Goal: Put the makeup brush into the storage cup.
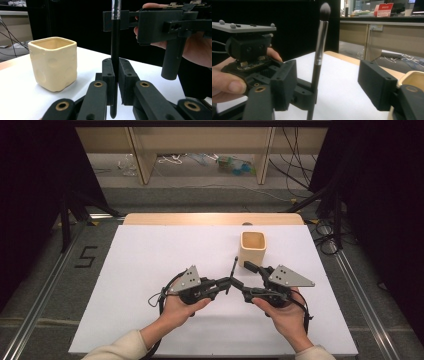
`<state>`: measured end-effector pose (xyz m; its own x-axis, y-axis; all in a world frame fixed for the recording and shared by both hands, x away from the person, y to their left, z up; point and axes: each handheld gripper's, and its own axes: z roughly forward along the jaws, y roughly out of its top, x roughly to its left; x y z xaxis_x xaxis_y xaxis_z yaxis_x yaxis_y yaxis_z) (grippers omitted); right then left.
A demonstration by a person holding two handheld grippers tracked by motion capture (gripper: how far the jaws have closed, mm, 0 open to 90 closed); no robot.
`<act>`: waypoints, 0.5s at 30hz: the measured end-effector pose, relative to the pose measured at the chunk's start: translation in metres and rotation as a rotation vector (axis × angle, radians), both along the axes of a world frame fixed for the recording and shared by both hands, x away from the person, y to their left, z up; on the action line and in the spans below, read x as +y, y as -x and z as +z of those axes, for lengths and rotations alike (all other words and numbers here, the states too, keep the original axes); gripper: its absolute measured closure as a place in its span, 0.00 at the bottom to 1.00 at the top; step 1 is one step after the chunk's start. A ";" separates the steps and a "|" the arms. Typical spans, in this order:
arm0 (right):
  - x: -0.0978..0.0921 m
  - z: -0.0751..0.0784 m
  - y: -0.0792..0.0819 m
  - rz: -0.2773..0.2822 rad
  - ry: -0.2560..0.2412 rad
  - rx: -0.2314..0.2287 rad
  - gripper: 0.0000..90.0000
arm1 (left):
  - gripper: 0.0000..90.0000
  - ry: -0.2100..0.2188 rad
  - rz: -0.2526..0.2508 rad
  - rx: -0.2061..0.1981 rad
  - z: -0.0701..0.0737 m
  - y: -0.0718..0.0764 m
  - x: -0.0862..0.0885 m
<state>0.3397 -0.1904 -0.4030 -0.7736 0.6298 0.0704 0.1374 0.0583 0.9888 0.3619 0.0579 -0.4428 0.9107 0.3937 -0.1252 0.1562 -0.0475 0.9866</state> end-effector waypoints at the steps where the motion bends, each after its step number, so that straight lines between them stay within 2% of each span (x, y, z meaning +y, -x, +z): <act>1: 0.000 0.000 0.000 0.000 0.000 0.000 0.38 | 0.93 0.000 0.000 0.000 0.000 0.000 0.000; 3: 0.001 0.001 -0.001 0.021 0.005 -0.004 0.41 | 0.93 -0.001 0.000 -0.001 0.000 0.000 0.000; 4: 0.003 0.000 -0.002 0.017 -0.010 -0.015 0.43 | 0.93 -0.001 -0.001 -0.001 0.000 0.000 0.000; 6: 0.003 0.001 -0.003 0.021 0.003 -0.005 0.45 | 0.93 -0.001 -0.002 -0.002 0.000 0.000 0.000; 7: 0.004 0.000 -0.003 0.013 -0.008 0.002 0.46 | 0.93 -0.001 -0.001 -0.003 0.000 0.000 0.000; 13: 0.006 0.001 -0.004 0.029 0.004 -0.007 0.51 | 0.93 -0.002 0.000 -0.002 0.000 0.000 0.000; 14: 0.007 0.000 -0.005 0.024 -0.016 -0.014 0.53 | 0.93 -0.003 -0.002 -0.003 0.000 0.000 0.000; 15: 0.007 0.000 -0.005 0.024 -0.016 -0.014 0.53 | 0.93 -0.003 -0.002 -0.003 0.000 0.000 0.000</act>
<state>0.3445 -0.1830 -0.4027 -0.7895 0.6098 0.0694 0.1222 0.0454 0.9915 0.3617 0.0575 -0.4432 0.9116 0.3928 -0.1215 0.1535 -0.0511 0.9868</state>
